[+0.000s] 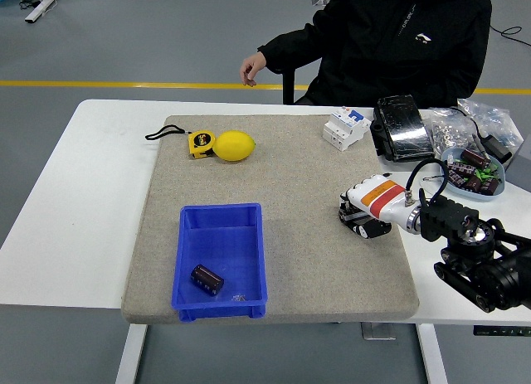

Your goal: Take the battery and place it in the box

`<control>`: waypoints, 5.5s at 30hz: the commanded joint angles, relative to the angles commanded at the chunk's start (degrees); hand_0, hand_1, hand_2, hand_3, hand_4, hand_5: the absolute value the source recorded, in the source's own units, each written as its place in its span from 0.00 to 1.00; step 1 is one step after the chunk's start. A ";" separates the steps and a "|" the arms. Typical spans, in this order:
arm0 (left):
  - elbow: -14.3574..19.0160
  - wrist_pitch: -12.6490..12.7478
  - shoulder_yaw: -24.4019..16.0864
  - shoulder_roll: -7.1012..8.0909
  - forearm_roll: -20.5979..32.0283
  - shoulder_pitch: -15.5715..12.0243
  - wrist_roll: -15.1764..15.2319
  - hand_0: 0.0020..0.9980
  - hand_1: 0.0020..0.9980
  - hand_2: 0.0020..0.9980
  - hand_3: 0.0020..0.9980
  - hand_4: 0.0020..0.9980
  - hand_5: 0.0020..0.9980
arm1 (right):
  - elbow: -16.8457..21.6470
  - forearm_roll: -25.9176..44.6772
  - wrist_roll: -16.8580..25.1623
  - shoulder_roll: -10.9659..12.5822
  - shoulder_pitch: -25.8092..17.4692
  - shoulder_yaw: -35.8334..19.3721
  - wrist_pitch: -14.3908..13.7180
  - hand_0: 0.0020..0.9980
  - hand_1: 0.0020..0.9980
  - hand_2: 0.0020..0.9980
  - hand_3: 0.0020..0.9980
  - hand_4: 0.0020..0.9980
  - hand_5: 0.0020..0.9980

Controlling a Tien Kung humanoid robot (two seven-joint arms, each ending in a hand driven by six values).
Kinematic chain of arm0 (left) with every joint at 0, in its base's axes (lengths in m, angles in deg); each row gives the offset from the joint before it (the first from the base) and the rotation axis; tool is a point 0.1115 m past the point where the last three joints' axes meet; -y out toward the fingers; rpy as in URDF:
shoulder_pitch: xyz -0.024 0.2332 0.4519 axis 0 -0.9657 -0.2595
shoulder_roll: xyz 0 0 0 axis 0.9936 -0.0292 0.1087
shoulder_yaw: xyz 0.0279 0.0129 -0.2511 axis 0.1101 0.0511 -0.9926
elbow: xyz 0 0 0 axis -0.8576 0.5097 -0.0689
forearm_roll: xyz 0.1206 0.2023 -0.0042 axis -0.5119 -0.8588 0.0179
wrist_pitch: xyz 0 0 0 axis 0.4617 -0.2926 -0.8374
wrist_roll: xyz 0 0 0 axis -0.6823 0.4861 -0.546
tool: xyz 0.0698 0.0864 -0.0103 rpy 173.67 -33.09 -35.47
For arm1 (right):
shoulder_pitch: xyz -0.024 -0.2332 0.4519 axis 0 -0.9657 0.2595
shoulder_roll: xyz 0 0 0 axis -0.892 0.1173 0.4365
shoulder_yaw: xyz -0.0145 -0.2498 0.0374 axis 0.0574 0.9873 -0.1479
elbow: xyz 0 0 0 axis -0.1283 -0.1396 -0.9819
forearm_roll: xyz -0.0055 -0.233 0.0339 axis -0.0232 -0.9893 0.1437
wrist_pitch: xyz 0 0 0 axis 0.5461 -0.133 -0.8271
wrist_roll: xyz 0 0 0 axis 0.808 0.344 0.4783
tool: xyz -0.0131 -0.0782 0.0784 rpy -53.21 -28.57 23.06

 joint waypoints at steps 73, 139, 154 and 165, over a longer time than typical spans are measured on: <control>0.22 -0.10 1.65 0.68 2.34 0.03 -0.27 0.77 0.77 0.77 0.61 0.67 0.60 | 1.60 1.74 0.02 0.65 0.52 0.90 4.11 0.05 0.28 0.40 0.44 0.85 0.27; 0.33 -0.21 0.69 1.29 1.52 -0.29 -0.75 0.79 0.77 0.77 0.61 0.67 0.60 | 3.84 10.82 0.40 2.06 0.17 2.14 6.94 0.00 0.11 0.23 0.32 0.89 0.24; 0.36 -0.37 0.88 1.51 1.59 -0.18 -0.76 0.79 0.77 0.77 0.61 0.67 0.60 | 4.16 10.53 0.13 2.28 0.62 1.59 7.30 0.00 0.05 0.16 0.23 0.74 0.21; 0.30 -0.29 1.11 1.54 2.19 -0.09 -0.65 0.79 0.77 0.76 0.61 0.67 0.60 | 4.68 9.91 0.07 2.59 1.09 1.21 7.34 0.00 0.04 0.15 0.22 0.75 0.22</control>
